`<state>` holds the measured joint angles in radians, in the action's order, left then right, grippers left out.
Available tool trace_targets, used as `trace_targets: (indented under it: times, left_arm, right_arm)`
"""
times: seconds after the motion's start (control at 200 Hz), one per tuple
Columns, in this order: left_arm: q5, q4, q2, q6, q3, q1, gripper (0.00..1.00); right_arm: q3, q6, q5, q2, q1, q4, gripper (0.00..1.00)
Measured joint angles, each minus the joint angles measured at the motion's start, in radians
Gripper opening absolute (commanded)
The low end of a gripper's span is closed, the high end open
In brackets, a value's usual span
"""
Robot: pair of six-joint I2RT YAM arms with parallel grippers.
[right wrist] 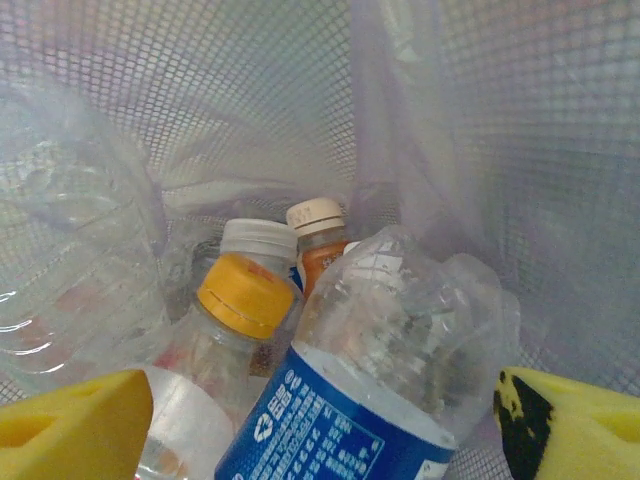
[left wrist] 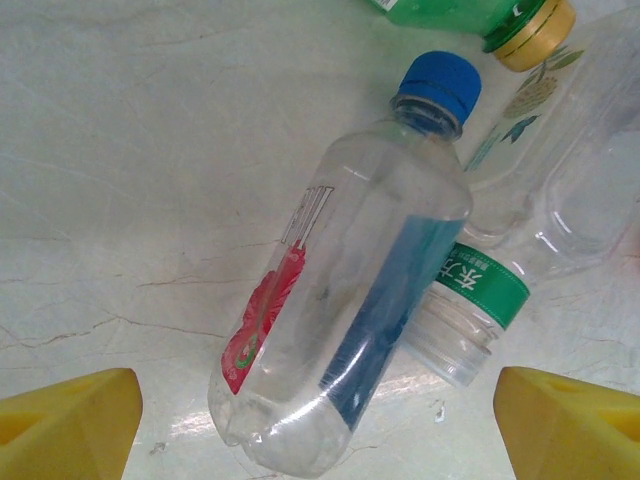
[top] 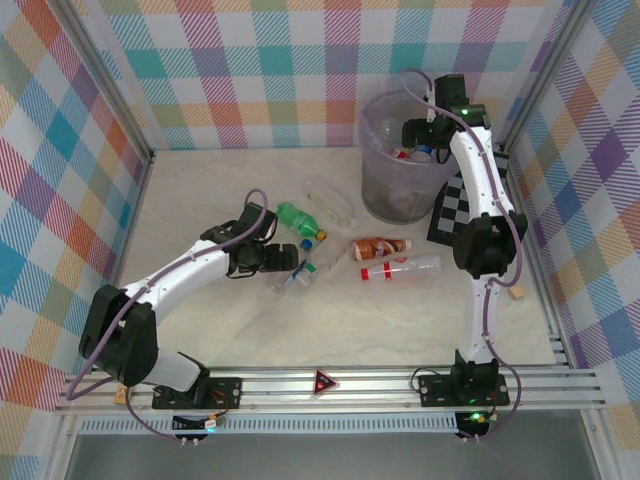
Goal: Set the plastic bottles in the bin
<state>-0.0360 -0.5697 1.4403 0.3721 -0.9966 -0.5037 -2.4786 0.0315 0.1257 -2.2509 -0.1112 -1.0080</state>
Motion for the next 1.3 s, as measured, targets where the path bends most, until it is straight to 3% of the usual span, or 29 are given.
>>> trace_targets:
  times: [0.29, 0.47, 0.615, 0.78, 1.09, 1.3]
  left_arm:
    - [0.001, 0.0, 0.008, -0.008, 0.006, 0.0, 0.9]
    - [0.004, 0.0, 0.012, -0.028, 0.006, 0.0, 0.88]
    - [0.003, 0.005, 0.039, -0.039, 0.006, 0.0, 0.84]
    - [-0.032, 0.031, 0.092, -0.06, 0.006, 0.0, 0.86]
    - [-0.066, 0.048, 0.205, -0.118, 0.007, 0.0, 0.8]
    - [-0.025, 0.049, 0.241, -0.146, 0.007, 0.0, 0.65]
  right_arm:
    - [-0.028, -0.003, -0.037, 0.024, 0.001, -0.01, 1.0]
    - [-0.028, 0.002, -0.092, 0.104, 0.001, -0.011, 1.0]
    - [-0.029, 0.025, -0.195, 0.209, 0.008, -0.012, 0.99]
    - [-0.004, 0.07, -0.354, 0.342, 0.014, -0.02, 0.99]
    - [0.343, 0.183, -0.628, 0.629, 0.014, 0.037, 0.99]
    - [0.599, 0.25, -0.742, 0.753, 0.014, 0.14, 0.99]
